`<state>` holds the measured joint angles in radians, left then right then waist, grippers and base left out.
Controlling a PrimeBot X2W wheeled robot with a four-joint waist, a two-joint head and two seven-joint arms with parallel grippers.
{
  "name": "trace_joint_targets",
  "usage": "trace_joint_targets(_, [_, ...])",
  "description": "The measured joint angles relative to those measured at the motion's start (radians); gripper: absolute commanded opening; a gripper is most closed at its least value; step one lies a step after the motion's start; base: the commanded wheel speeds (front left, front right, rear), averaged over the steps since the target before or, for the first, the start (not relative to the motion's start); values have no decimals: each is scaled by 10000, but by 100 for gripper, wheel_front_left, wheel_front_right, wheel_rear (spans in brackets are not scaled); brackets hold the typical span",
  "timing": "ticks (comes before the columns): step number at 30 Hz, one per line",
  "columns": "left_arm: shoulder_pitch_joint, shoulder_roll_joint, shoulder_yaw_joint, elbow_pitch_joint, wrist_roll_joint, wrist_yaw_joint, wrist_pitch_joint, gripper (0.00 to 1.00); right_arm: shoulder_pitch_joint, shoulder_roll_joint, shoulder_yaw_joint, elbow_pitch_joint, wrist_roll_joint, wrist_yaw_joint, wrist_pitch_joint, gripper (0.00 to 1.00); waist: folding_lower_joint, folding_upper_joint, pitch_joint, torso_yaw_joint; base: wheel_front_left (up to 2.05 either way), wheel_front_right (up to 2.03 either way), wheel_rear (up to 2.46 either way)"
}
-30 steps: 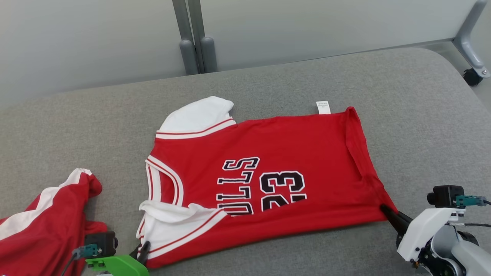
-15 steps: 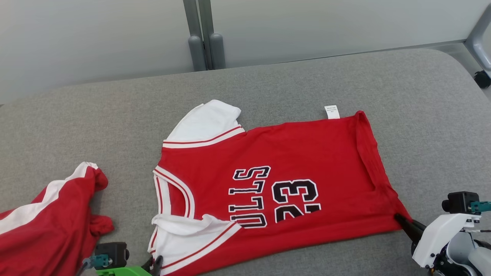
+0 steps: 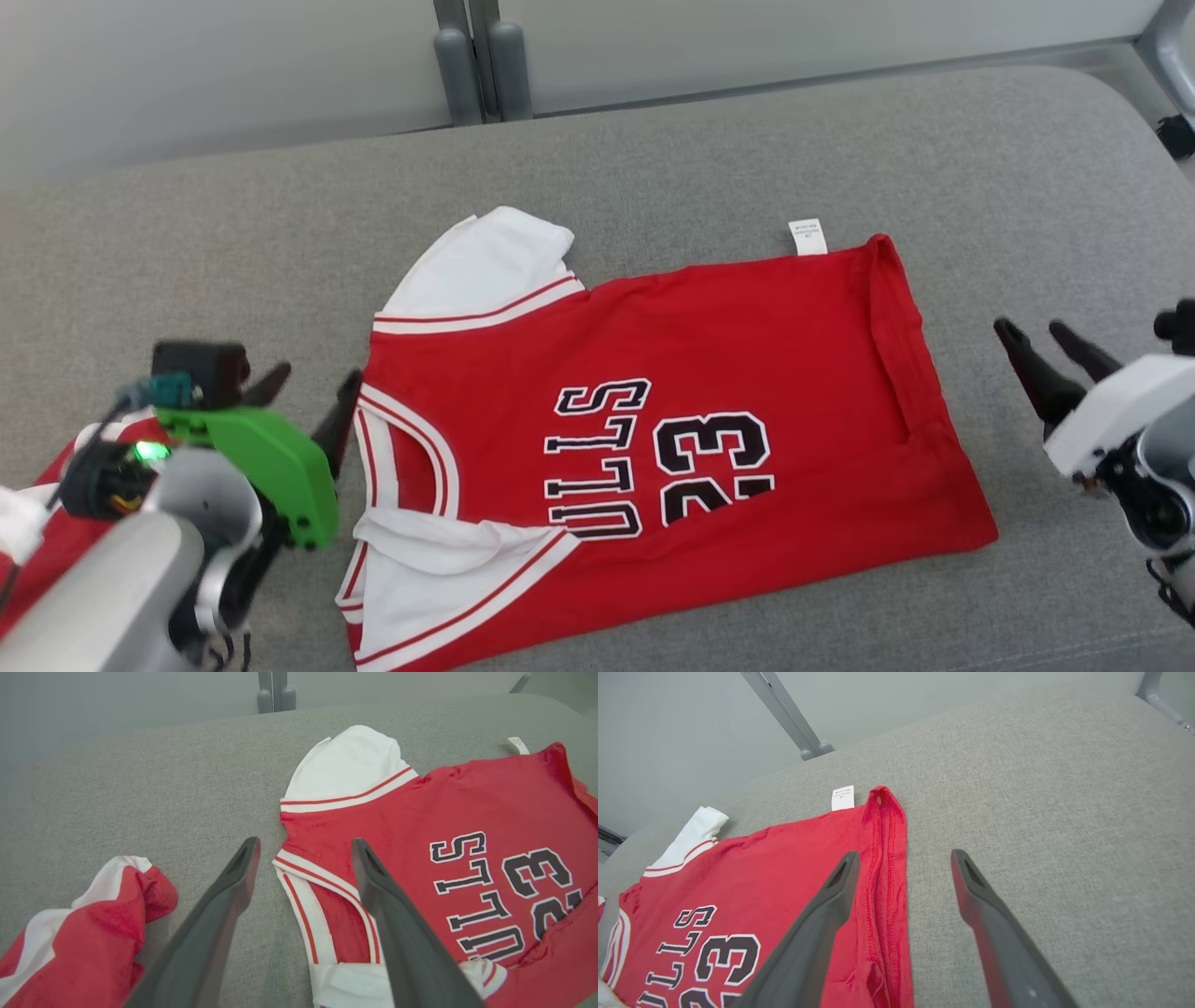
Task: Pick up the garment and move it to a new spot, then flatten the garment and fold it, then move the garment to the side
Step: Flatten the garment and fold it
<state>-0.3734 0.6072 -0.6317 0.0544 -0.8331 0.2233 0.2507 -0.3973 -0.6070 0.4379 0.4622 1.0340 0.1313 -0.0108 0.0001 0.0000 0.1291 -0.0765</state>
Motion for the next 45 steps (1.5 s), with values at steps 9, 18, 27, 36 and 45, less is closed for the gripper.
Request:
trace_joint_targets(9, [-4065,-591,-460,1946,-82,-1555,2366,100,-3155,938,625,957,-800,0,407,100,0,0,1427,-199,0,0,0])
trace_joint_targets(18, [-6710,-1360,-911,4199,142,-2656,3501,100,-5193,1216,2004,1958,-920,0,1093,100,1,0,2939,-429,0,0,0])
trace_joint_targets(27, [-7797,-1906,-1404,5691,357,-3195,3636,100,-5998,1302,3108,2637,-380,0,1106,100,2,0,3922,-762,0,0,0])
trace_joint_targets(36, [-8690,-2090,-1446,6930,399,-3333,3511,100,-6506,1296,4071,2629,316,6,917,100,1,0,4289,-1147,0,0,0])
trace_joint_targets(45, [-9081,-2061,-1467,7379,81,-3434,4054,100,-6656,1195,4842,2721,936,4,529,100,0,0,4209,-1182,0,0,0])
